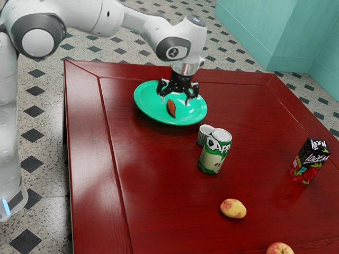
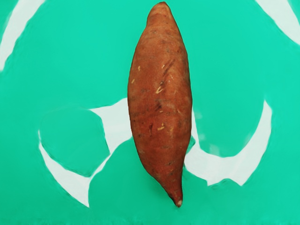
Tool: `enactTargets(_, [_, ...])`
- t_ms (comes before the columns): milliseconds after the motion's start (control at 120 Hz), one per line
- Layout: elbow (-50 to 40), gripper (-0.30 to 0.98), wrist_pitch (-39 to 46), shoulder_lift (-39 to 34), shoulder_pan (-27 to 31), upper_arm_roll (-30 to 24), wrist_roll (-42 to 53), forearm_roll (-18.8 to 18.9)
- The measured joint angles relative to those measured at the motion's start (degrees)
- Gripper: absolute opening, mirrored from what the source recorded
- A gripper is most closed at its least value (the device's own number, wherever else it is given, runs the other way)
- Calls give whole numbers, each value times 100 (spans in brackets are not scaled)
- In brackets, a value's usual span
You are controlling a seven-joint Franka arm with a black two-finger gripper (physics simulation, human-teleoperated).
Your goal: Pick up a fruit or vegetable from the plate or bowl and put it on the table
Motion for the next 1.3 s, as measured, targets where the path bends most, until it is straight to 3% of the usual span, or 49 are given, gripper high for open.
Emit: enactTargets(1300, [305,67,178,599,374,58,285,-115])
